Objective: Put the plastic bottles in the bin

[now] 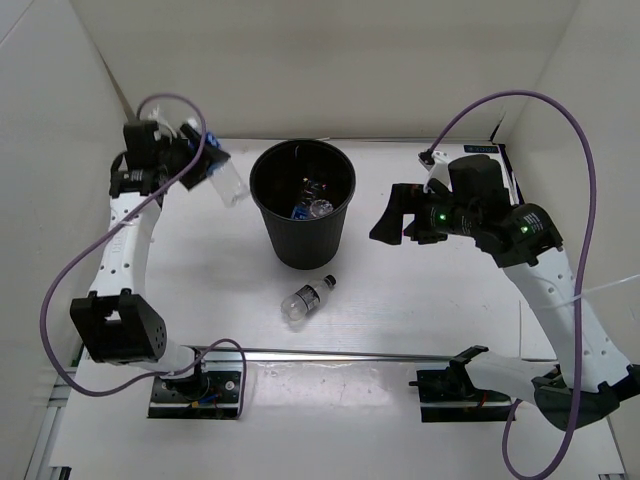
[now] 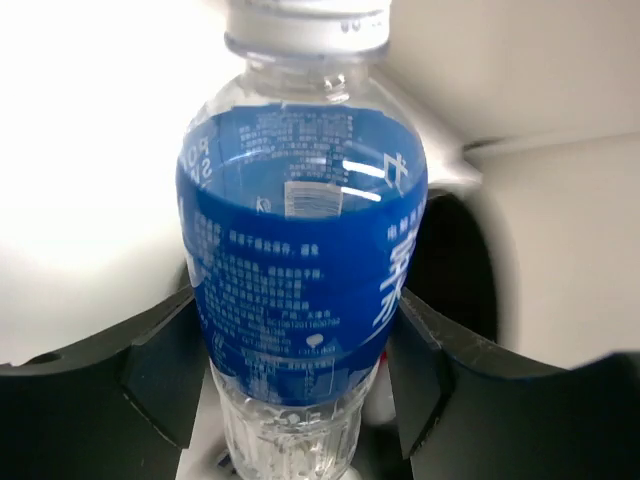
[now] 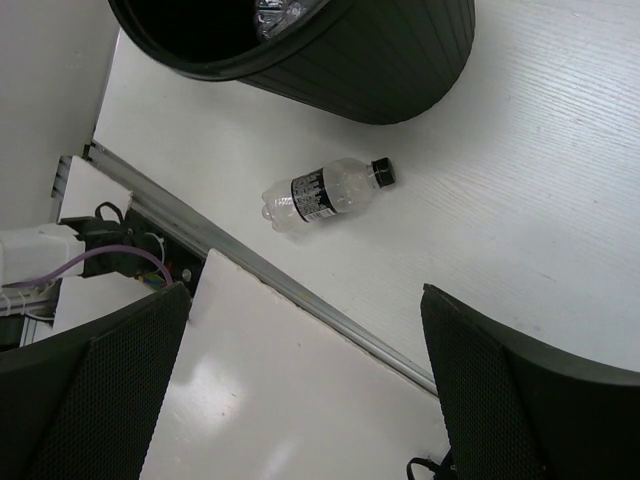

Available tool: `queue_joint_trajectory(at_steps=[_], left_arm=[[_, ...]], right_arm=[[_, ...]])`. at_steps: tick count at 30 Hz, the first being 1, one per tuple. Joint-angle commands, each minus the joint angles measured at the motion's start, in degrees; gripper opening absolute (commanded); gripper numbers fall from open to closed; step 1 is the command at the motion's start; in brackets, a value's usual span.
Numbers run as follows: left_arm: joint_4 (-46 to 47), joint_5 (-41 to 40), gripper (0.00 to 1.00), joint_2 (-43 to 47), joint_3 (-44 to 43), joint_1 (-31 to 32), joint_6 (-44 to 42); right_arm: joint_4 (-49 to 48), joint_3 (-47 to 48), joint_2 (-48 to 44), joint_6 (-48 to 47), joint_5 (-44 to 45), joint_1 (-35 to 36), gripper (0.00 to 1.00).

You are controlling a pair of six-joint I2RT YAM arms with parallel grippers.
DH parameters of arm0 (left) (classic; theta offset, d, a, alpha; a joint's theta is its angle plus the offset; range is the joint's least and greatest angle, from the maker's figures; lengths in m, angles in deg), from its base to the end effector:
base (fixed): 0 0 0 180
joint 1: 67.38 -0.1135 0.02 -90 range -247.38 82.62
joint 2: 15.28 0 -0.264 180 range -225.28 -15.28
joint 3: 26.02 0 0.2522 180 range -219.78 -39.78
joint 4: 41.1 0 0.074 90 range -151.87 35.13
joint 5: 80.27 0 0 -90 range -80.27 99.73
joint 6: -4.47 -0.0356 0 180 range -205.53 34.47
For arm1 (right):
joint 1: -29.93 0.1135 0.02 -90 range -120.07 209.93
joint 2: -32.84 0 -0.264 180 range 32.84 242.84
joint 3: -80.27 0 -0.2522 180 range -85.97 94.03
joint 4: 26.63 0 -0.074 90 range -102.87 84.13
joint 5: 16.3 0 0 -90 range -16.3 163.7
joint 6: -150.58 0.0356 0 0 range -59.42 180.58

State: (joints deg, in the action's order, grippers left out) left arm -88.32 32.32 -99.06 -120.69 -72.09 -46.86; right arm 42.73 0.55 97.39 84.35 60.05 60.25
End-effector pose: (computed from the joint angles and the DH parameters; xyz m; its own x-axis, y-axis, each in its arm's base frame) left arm 0.3252 0.0131 0.3603 -0.6063 -0.6288 -0.4868 -0.1873 0.7079 -0.6811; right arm 0.1699 0.1091 0.4390 -0.7036 0.0423 -0.7093 -0.4115 0.7896 0.4552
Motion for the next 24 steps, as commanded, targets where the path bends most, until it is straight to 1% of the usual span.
queue_joint_trajectory(at_steps=[1, 2, 4, 5, 6, 7, 9, 12, 14, 15, 18, 19, 21, 23, 24], left_arm=[[1.4, 1.8, 0.41, -0.9, -12.6, 4.0, 4.6], [1.4, 1.8, 0.41, -2.2, -19.1, 5.1, 4.7], [1.4, 2.9, 0.45, -6.3, -25.1, 8.2, 5.9], [1.4, 3.8, 0.46, -7.8, -29.9, 9.4, 6.4], [1.4, 3.8, 0.46, -11.0, -32.1, 12.0, 6.4], [1.4, 3.8, 0.47, -12.4, -33.9, 12.0, 6.4], [1.4, 3.3, 0.47, -14.6, -36.2, 15.0, 5.9], [0.8, 2.0, 0.52, -16.2, -36.3, 17.5, 5.9], [0.8, 0.5, 0.56, -16.9, -35.1, 19.7, 4.0], [0.1, -0.1, 0.61, -16.9, -33.0, 20.3, 3.2], [-1.9, -3.5, 0.72, -16.9, -29.3, 21.7, 0.1], [-2.4, -4.3, 0.81, -16.3, -27.0, 22.2, -0.6], [-4.0, -6.5, 0.99, -15.7, -25.3, 22.2, -2.5], [-5.7, -8.3, 0.99, -15.0, -25.3, 22.8, -4.2], [-7.8, -11.0, 0.99, -14.3, -26.5, 22.8, -4.7]], right_arm=[[-0.8, 2.7, -0.1, -0.4, -0.3, -0.3, 1.00], [-0.8, 2.7, -0.1, -0.4, -0.3, -0.3, 1.00], [-0.8, 2.7, -0.1, 0.1, -0.3, -0.3, 1.00], [-0.8, 2.7, -0.1, 0.1, -0.3, -0.3, 1.00], [-0.8, 2.7, -0.1, 0.1, -0.3, -0.3, 1.00], [-0.8, 2.7, -0.1, 0.1, -0.3, -0.3, 1.00], [-0.8, 2.2, -0.1, 0.1, -0.3, -0.3, 1.00], [-0.8, 2.2, -0.1, 0.7, 0.4, -0.3, 1.00], [-0.8, 2.2, -0.7, 0.7, 1.0, -0.3, 1.00], [-0.8, 1.6, -1.4, 0.7, 1.8, -0.3, 1.00], [-0.3, 0.4, -1.9, 0.7, 2.5, -0.8, 1.00], [-0.3, 0.4, -2.5, 1.3, 2.5, -0.8, 1.00], [-0.3, -0.1, -2.5, 2.0, 3.5, -0.8, 1.00], [-0.3, -0.7, -2.5, 2.9, 4.9, -0.8, 1.00], [-0.3, -1.5, -3.0, 4.5, 7.2, -0.8, 1.00]])
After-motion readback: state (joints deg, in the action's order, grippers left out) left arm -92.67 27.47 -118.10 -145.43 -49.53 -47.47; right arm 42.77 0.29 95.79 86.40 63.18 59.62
